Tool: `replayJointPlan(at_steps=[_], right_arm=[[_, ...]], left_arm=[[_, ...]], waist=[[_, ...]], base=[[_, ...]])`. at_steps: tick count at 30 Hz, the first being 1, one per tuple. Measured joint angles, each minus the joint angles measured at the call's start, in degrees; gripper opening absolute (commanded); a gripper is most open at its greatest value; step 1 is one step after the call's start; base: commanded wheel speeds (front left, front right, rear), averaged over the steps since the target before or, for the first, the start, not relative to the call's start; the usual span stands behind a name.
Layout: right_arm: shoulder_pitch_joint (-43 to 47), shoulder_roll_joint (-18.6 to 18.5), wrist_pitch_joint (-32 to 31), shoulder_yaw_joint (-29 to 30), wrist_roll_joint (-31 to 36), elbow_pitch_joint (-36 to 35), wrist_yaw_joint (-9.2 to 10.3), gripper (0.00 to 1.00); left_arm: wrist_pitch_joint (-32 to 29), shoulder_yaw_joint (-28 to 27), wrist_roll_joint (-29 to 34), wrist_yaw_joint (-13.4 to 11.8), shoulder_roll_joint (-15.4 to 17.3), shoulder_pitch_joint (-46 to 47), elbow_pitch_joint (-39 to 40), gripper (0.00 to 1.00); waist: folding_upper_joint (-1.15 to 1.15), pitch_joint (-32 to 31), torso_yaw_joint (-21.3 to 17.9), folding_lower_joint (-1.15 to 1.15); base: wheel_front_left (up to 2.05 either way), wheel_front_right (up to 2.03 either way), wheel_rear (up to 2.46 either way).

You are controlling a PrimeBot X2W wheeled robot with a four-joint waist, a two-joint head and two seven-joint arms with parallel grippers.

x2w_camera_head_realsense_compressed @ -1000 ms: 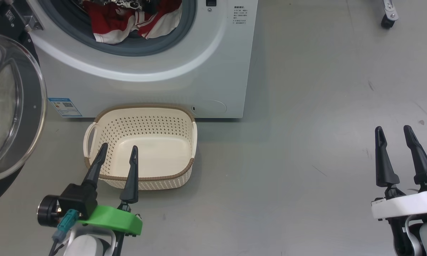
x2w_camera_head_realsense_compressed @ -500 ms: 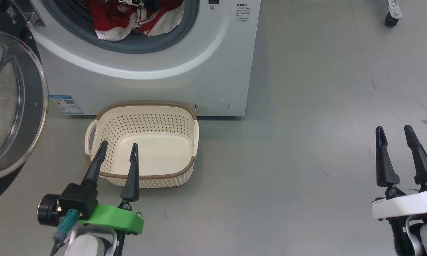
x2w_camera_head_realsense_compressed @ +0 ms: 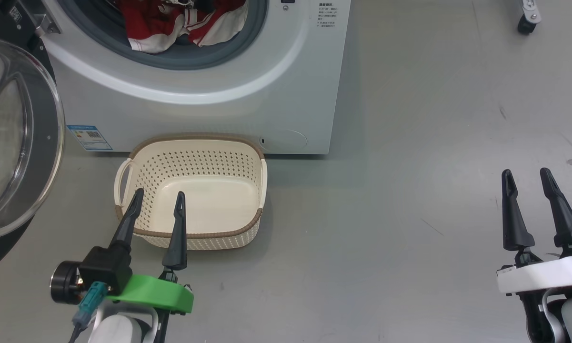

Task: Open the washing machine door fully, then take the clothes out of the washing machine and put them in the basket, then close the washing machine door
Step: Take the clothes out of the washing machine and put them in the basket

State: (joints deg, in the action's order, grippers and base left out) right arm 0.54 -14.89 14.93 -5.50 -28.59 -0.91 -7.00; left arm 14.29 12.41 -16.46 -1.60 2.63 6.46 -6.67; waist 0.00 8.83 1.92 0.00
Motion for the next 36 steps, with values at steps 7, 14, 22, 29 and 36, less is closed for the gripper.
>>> replayJointPlan(at_steps=[7, 14, 22, 29, 36], right_arm=[[0.0, 0.0, 0.0, -0.2, 0.0, 0.0, 0.0, 1.0], [0.0, 0.0, 0.0, -0.3, 0.0, 0.0, 0.0, 1.0], [0.0, 0.0, 0.0, -0.3, 0.0, 0.0, 0.0, 1.0], [0.0, 0.0, 0.0, -0.4, 0.0, 0.1, 0.0, 1.0], [0.0, 0.0, 0.0, -0.6, 0.0, 0.1, 0.0, 1.0]], left_arm=[[0.0, 0.4, 0.0, -0.2, 0.0, -0.1, 0.1, 1.0], [0.0, 0.6, 0.0, -0.2, 0.0, -0.1, 0.2, 1.0], [0.0, 0.9, -0.1, -0.6, 0.0, -0.2, 0.3, 1.0], [0.0, 1.0, -0.7, -1.0, -0.1, -0.3, 0.4, 1.0], [0.0, 1.3, -0.8, -1.1, -0.1, -0.3, 0.4, 1.0]], waist=[[0.0, 0.1, 0.1, 0.0], [0.0, 0.1, 0.1, 0.0], [0.0, 0.2, 0.1, 0.0], [0.0, 0.2, 0.1, 0.0], [0.0, 0.3, 0.1, 0.0]], base=[[0.0, 0.0, 0.0], [0.0, 0.0, 0.0], [0.0, 0.0, 0.0], [0.0, 0.0, 0.0], [0.0, 0.0, 0.0]])
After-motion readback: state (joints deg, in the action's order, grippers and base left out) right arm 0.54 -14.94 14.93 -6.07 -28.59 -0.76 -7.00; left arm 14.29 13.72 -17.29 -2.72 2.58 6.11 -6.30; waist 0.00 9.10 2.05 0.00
